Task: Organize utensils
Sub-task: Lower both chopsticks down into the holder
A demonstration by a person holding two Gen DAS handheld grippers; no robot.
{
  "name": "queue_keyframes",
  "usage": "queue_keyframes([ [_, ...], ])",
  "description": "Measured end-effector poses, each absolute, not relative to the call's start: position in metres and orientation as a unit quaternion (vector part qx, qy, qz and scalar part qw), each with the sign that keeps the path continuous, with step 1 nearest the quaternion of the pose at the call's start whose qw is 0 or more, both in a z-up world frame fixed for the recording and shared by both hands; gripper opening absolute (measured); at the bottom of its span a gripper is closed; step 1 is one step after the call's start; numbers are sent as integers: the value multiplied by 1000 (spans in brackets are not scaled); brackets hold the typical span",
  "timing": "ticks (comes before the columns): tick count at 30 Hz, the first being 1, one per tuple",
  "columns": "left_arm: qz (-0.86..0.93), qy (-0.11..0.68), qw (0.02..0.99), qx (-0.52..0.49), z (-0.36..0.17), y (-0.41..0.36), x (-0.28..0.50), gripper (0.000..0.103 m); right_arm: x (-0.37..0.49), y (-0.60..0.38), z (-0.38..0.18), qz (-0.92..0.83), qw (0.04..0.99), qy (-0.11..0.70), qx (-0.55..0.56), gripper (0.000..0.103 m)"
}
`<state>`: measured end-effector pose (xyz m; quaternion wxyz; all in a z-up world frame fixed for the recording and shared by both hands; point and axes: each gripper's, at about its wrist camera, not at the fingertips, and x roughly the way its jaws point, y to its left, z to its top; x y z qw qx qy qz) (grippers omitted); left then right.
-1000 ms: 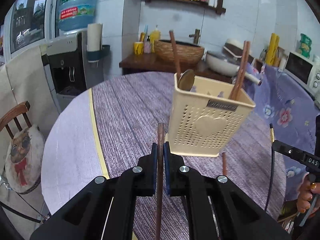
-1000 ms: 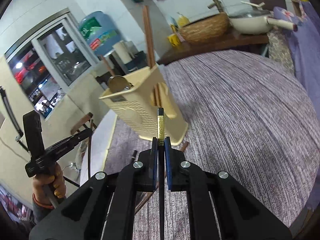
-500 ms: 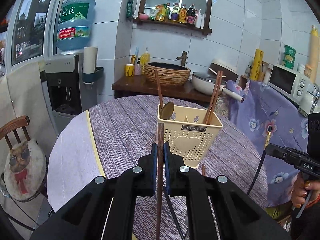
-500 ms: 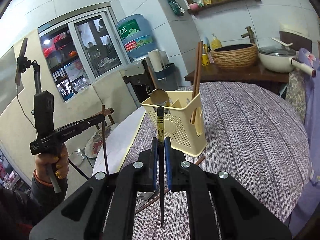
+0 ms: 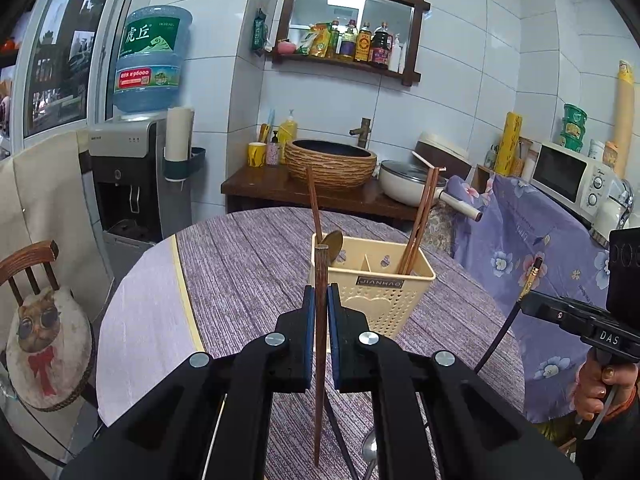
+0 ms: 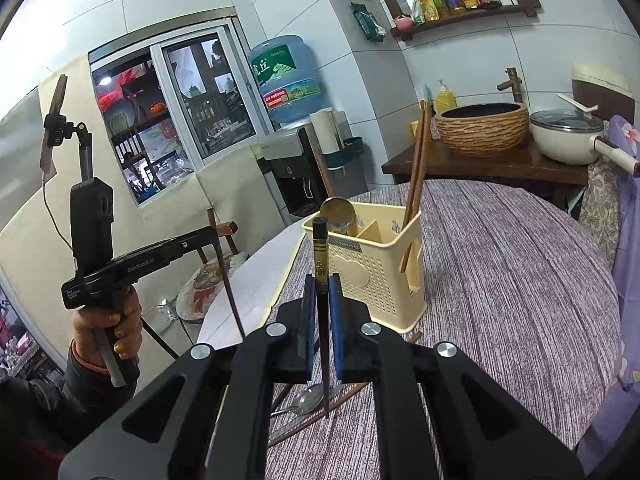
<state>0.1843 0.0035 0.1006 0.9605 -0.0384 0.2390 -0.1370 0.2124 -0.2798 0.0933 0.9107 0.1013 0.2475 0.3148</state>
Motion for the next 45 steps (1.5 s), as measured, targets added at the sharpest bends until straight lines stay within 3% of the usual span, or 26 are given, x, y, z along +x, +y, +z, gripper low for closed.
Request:
queue_keyframes([
  [10,-167,228,958,-48,138,1,203,7,231,-263,123,321,915,230,81,8],
  [24,-163,141,973,-86,240,-12,244,7,280,-247,235,257,956,132,48,8],
  [30,-131,149,977,-74,210,-33,273,7,309,-238,203,218,963,154,40,8],
  [38,-125,218,965,-72,147,-38,297,7,334,-233,140,206,954,212,52,8],
  [45,-123,250,958,-66,122,-41,308,7,340,-234,119,196,952,227,58,8],
])
